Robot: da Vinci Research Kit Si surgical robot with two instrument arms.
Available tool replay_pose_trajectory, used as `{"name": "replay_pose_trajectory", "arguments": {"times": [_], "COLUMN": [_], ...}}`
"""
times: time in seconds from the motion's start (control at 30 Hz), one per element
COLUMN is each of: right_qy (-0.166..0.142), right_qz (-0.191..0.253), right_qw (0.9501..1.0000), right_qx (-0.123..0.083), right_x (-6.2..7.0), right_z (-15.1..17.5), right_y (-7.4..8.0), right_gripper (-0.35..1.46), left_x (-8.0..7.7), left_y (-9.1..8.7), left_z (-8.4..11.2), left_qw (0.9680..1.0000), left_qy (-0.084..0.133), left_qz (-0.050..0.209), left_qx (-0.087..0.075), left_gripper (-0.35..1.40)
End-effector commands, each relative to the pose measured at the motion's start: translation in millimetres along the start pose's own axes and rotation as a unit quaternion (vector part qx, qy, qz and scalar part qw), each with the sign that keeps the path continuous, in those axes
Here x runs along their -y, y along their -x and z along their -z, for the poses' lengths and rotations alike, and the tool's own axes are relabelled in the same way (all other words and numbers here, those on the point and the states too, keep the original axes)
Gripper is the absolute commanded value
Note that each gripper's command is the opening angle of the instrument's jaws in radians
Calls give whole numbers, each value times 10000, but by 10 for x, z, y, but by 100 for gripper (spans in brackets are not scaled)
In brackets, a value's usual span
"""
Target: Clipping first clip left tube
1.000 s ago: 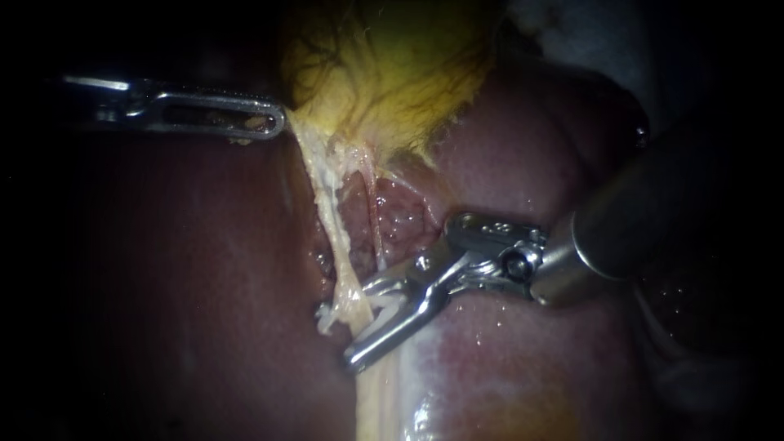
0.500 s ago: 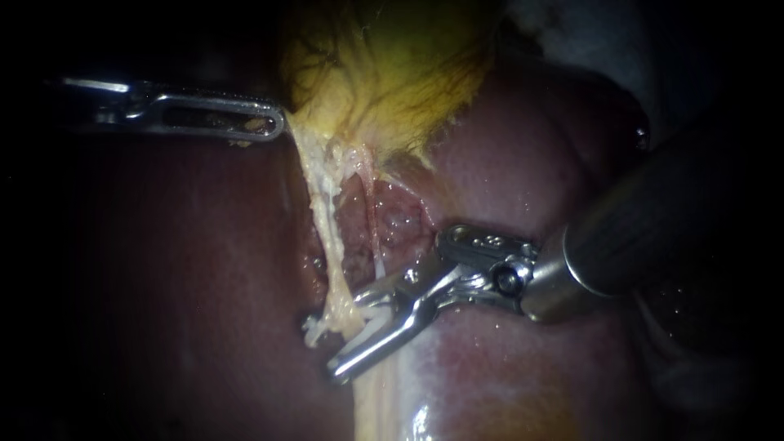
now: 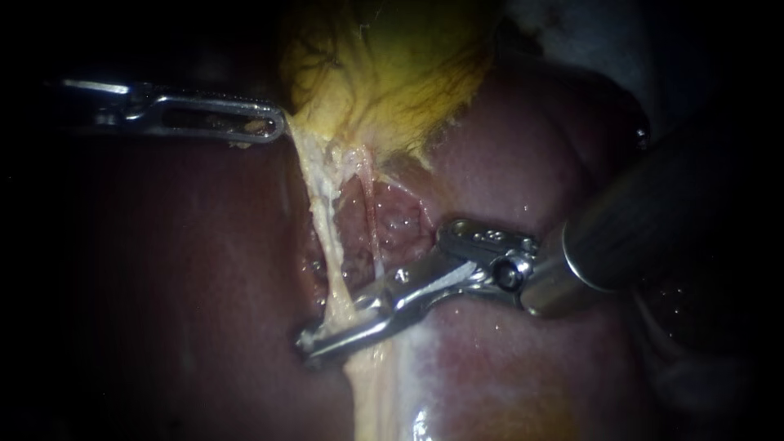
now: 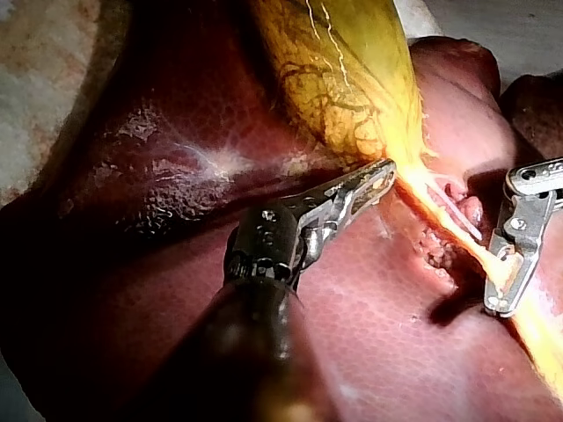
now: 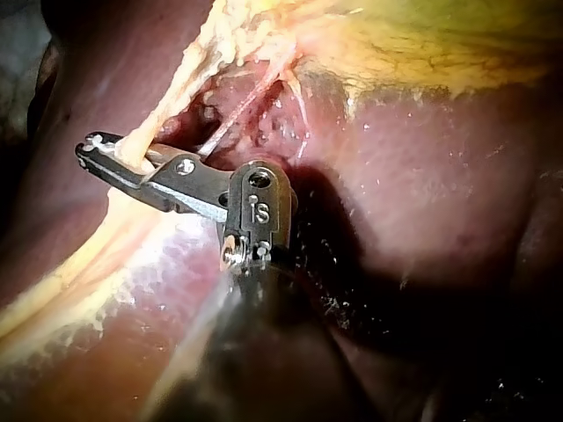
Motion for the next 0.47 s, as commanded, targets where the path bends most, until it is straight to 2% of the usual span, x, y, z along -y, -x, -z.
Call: {"name": "replay_pose_trajectory", "arguments": {"times": [0.03, 0.17, 0.47], "right_qy": [77, 105, 104], "right_qz": [29, 293, 294], "right_qw": [10000, 9995, 9995], "right_qx": [-46, -37, -37], "right_x": [-1, -3, -3], "right_z": [0, 0, 0], "right_y": [-1, -2, -2], "right_gripper": [-35, -35, -35], "left_x": [0, 0, 0], "left_y": [0, 0, 1], "left_z": [0, 0, 0], "left_qw": [10000, 10000, 10000], "left_qy": [0, -1, -2], "left_qz": [0, 1, 1], "left_qx": [0, 0, 0], "left_gripper": [-35, -35, -35]}}
